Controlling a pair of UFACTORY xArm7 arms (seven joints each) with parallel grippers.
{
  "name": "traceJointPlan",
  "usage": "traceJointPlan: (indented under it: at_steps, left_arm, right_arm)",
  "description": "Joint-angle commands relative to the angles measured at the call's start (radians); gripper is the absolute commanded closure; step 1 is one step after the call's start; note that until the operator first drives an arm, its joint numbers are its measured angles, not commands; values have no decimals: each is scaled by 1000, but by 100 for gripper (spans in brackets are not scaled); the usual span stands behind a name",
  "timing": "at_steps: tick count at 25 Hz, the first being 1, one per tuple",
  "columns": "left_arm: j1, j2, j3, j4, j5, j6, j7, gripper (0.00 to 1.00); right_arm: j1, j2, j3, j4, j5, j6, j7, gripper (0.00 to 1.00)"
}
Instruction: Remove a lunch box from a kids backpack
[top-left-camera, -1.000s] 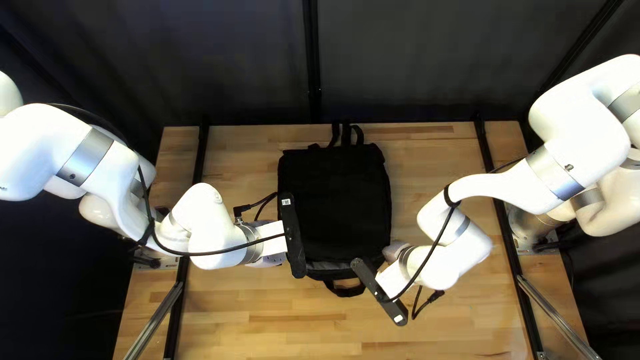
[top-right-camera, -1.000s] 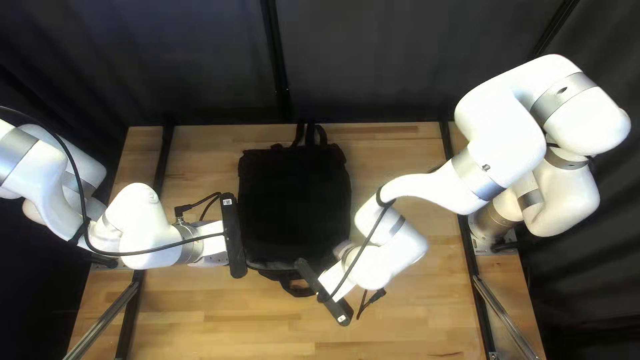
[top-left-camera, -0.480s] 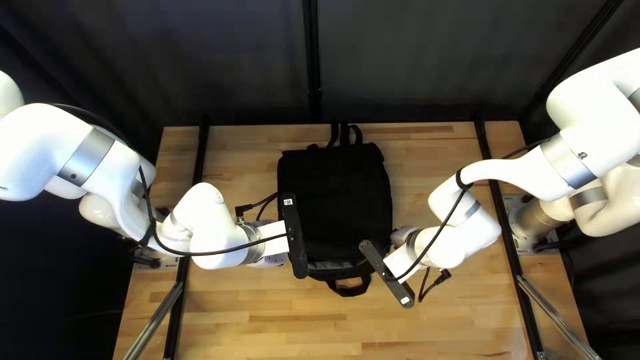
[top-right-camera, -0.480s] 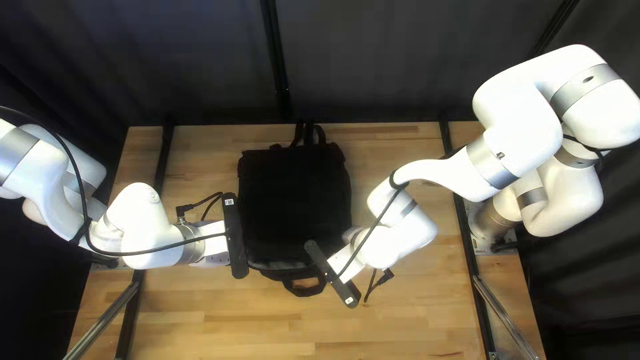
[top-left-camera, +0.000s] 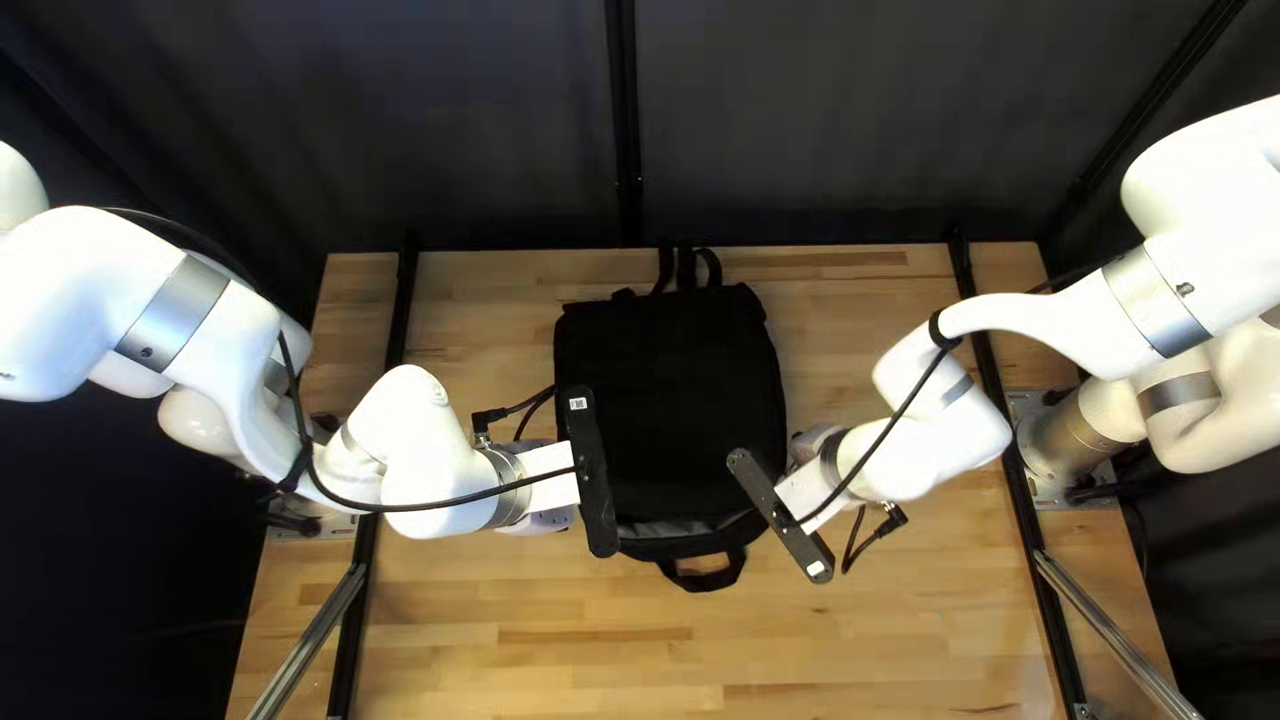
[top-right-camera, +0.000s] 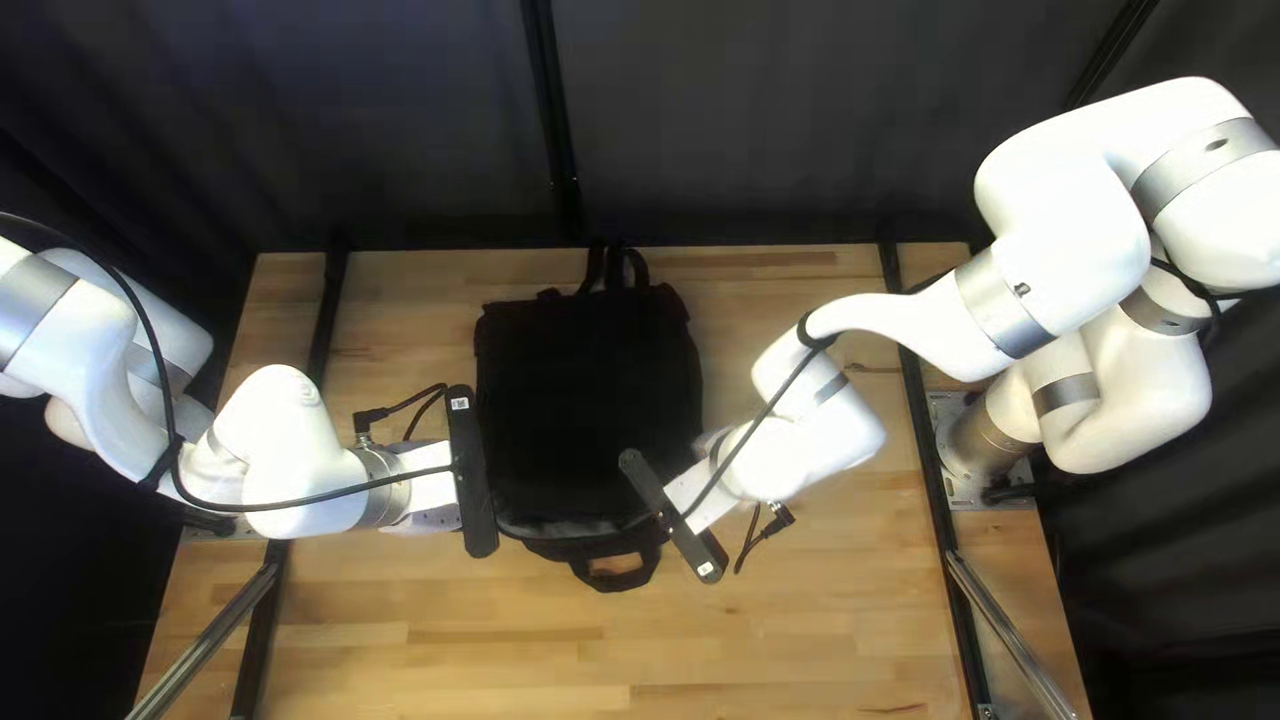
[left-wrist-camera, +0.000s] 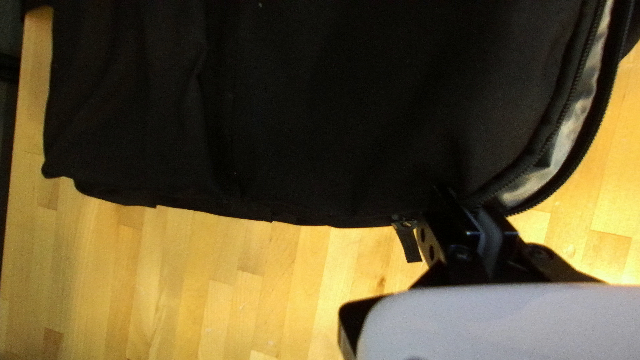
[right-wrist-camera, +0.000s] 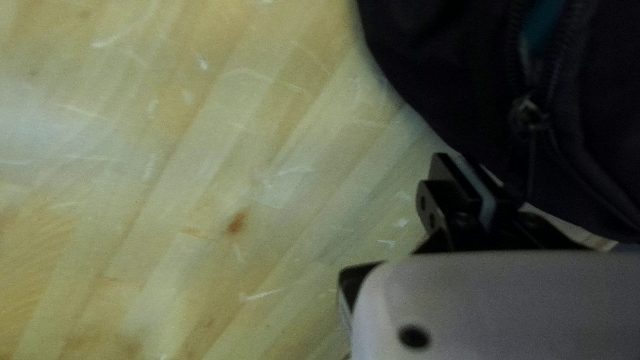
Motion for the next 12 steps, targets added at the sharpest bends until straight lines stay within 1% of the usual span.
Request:
traceJointPlan:
  at_steps: [1, 5, 12]
  left_arm:
    - [1, 0, 1, 1, 0, -1, 1, 100]
    - [0, 0, 4, 2, -3, -3, 6, 100]
    - [-1, 2, 5, 5, -6, -3, 10, 100]
  right_arm:
    - [-17, -32, -23, -22, 17, -6, -51, 100]
    - [-30, -52, -43, -41, 29, -14, -90, 100]
    - [-68, -55, -94, -67, 42, -62, -184, 100]
